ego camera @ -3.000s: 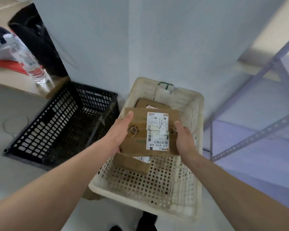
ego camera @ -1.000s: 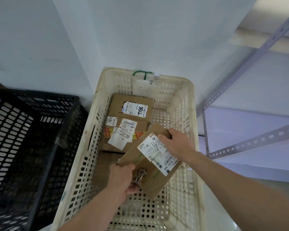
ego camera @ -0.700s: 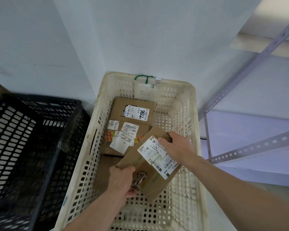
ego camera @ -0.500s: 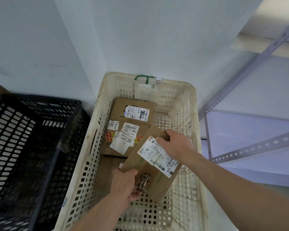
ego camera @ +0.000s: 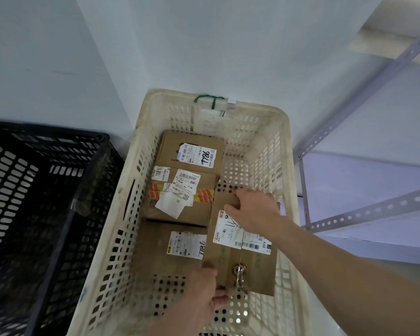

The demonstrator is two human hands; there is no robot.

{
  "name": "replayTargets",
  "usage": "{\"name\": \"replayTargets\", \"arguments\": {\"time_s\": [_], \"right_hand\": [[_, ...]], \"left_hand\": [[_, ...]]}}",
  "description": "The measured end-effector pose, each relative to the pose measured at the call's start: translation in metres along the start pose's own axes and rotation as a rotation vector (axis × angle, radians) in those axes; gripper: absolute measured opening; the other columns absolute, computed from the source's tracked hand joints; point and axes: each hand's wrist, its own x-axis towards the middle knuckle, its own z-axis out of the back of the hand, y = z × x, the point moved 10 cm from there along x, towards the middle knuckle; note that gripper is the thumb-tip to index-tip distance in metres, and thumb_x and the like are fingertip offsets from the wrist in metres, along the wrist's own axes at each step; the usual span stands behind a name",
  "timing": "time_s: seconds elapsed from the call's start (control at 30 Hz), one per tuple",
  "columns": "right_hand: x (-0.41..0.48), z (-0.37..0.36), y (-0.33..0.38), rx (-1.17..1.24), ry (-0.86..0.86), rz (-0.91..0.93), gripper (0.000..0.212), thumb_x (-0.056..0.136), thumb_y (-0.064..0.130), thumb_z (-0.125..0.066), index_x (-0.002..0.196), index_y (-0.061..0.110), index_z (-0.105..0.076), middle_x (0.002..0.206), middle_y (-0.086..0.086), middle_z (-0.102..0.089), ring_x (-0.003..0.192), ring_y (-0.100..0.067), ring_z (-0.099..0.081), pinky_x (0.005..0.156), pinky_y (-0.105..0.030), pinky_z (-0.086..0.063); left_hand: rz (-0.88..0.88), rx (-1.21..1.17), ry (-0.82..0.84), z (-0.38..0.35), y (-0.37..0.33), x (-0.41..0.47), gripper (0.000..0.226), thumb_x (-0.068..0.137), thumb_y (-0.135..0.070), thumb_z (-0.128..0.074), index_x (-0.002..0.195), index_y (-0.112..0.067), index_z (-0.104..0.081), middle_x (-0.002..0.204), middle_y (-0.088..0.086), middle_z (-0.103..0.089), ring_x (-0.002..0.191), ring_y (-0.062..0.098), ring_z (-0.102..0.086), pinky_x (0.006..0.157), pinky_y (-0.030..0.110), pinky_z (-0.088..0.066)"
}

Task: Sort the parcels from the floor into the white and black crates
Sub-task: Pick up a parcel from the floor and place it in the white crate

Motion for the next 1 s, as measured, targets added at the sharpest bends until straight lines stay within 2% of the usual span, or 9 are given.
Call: {"name": "replayTargets", "arguments": {"time_s": [0.13,0.23,0.37,0.47,0.53,0.67,0.87,1.0], "right_hand": [[0.013,-0.008,0.001,-0.059,-0.007,0.004,0.051,0.096,0.063,-0.038,0.125,0.024,-0.057,0.116,-0.001,-0.063,0.106,-0.026,-0.056,0.104,-0.047,-0.038],[0.023,-0.012,-0.001,-0.091,-0.039,-0.013,0.058,0.097,0.064,-0.037,0.132,0.022,-0.056,0.129,-0.006,-0.062,0.123,-0.030,-0.051,0.109,-0.051,-0.036],[0.034,-0.019,-0.002,-0.134,-0.073,-0.024,0.061,0.097,0.064,-0.034,0.137,0.022,-0.053,0.137,-0.008,-0.057,0.131,-0.031,-0.045,0.113,-0.056,-0.030],[0.042,-0.024,-0.004,-0.115,-0.096,-0.034,0.062,0.098,0.063,-0.033,0.144,0.023,-0.050,0.143,-0.008,-0.052,0.137,-0.031,-0.040,0.119,-0.060,-0.021],[0.047,-0.028,-0.007,-0.092,-0.118,-0.047,0.061,0.099,0.062,-0.033,0.146,0.025,-0.048,0.144,-0.009,-0.050,0.140,-0.031,-0.036,0.121,-0.062,-0.015],[0.058,-0.034,-0.015,-0.043,-0.149,-0.083,0.058,0.100,0.059,-0.035,0.146,0.026,-0.044,0.146,-0.009,-0.046,0.142,-0.031,-0.032,0.118,-0.063,-0.017],[0.081,-0.059,-0.030,0.055,-0.081,-0.126,0.062,0.103,0.052,-0.038,0.158,0.025,-0.024,0.161,-0.011,-0.027,0.153,-0.036,-0.011,0.119,-0.063,-0.019],[0.097,-0.076,-0.033,0.095,-0.024,-0.148,0.066,0.106,0.050,-0.034,0.163,0.025,-0.012,0.170,-0.014,-0.003,0.157,-0.036,0.005,0.124,-0.061,-0.011]], "left_hand": [[-0.001,0.000,0.005,-0.004,-0.001,0.019,0.011,0.105,-0.007,-0.045,0.098,-0.011,-0.052,0.103,0.028,-0.068,0.092,0.042,-0.072,0.067,0.045,-0.060],[-0.002,0.018,0.003,-0.007,-0.003,0.036,0.010,0.105,-0.006,-0.044,0.100,-0.008,-0.053,0.102,0.027,-0.069,0.091,0.039,-0.073,0.066,0.044,-0.060],[-0.001,-0.007,0.025,-0.016,-0.003,0.053,0.017,0.106,-0.007,-0.039,0.106,-0.006,-0.056,0.100,0.026,-0.072,0.086,0.036,-0.072,0.072,0.045,-0.062],[0.011,-0.008,-0.008,-0.017,-0.003,0.065,0.015,0.107,-0.009,-0.041,0.108,-0.006,-0.055,0.102,0.027,-0.071,0.096,0.038,-0.073,0.072,0.045,-0.062],[0.014,-0.034,-0.026,-0.020,-0.004,0.072,0.015,0.105,-0.005,-0.042,0.108,-0.005,-0.056,0.104,0.029,-0.070,0.096,0.039,-0.072,0.074,0.045,-0.062],[-0.001,-0.074,-0.079,-0.028,-0.008,0.087,0.012,0.103,-0.002,-0.045,0.108,-0.006,-0.055,0.099,0.024,-0.071,0.093,0.035,-0.073,0.076,0.045,-0.063],[0.014,-0.150,-0.068,-0.040,-0.019,0.102,0.014,0.106,-0.005,-0.041,0.113,-0.009,-0.053,0.106,0.019,-0.067,0.094,0.031,-0.070,0.083,0.046,-0.061],[0.008,-0.191,-0.049,-0.051,-0.017,0.111,0.021,0.106,-0.008,-0.038,0.112,-0.003,-0.057,0.100,0.013,-0.064,0.087,0.028,-0.065,0.095,0.047,-0.056]]}}
